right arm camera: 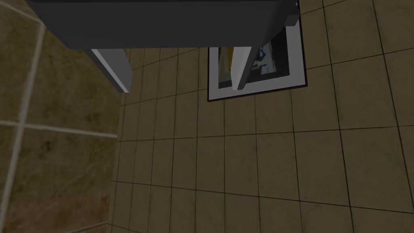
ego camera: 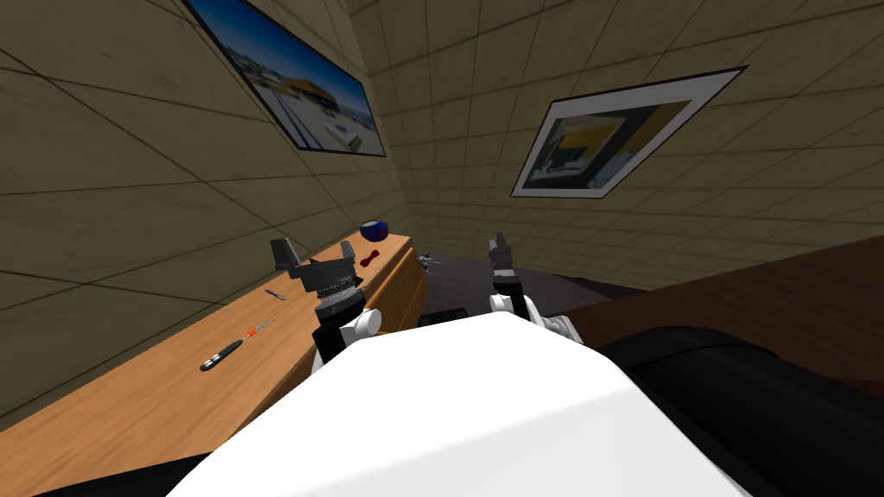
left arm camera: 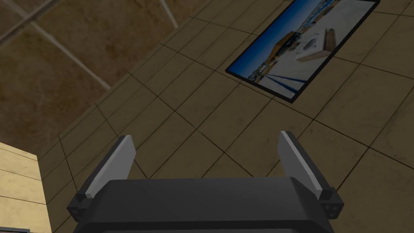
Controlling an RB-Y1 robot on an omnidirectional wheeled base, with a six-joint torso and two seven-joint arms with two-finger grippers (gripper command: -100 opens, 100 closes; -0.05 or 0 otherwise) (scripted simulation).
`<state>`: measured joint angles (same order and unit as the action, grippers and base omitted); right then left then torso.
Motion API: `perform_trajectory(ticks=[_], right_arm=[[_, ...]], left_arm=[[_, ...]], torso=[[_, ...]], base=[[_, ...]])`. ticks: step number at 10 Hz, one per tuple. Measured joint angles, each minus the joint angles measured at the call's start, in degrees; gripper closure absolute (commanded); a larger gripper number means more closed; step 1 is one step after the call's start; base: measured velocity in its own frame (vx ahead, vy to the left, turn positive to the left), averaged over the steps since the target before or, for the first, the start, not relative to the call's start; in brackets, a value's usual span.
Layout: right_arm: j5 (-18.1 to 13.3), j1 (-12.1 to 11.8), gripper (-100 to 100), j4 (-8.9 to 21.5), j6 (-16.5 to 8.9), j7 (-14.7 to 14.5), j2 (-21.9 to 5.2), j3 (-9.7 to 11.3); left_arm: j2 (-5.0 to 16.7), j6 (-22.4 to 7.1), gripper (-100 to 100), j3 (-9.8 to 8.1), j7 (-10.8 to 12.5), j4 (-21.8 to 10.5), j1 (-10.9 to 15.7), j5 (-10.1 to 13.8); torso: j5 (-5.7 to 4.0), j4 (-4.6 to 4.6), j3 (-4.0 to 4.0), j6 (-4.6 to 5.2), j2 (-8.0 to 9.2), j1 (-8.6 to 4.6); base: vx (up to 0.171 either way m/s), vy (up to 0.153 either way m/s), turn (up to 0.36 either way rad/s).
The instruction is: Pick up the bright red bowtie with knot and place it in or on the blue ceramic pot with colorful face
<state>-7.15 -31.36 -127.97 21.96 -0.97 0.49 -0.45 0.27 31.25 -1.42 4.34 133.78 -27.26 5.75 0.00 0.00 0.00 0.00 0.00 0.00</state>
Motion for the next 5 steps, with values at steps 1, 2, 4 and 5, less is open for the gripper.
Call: perform_trajectory(ticks=[1,2,4,5], right_arm=[[0.00,0.00,0,0.00,0.00,0.00,0.00,0.00],[0.00,0.01,0,0.00,0.00,0.00,0.00,0.00],[0.00,0.00,0,0.00,0.00,0.00,0.00,0.00],[0.00,0.01,0,0.00,0.00,0.00,0.00,0.01]], left_arm=[[1.12,-0.44,-100,-0.13,0.30,-0.11,0.09,0.17],[2.78,-1.07,-100,-0.56,0.97,-0.69,0.39,0.57],[6.20,-2.98,-100,-1.03,2.74,-1.87,0.72,1.44],[7.87,-4.16,-100,-1.29,3.90,-2.59,0.98,2.04]], torso=[[-0.01,0.01,0.02,0.00,0.04,-0.06],[-0.02,0.02,0.06,0.01,0.10,-0.09],[-0.02,0.03,0.07,0.00,0.12,-0.11],[-0.03,0.03,0.09,0.01,0.17,-0.14]], base=[[-0.035,-0.034,-0.038],[-0.048,-0.044,-0.039],[-0.040,-0.039,-0.034],[-0.043,-0.032,-0.025]])
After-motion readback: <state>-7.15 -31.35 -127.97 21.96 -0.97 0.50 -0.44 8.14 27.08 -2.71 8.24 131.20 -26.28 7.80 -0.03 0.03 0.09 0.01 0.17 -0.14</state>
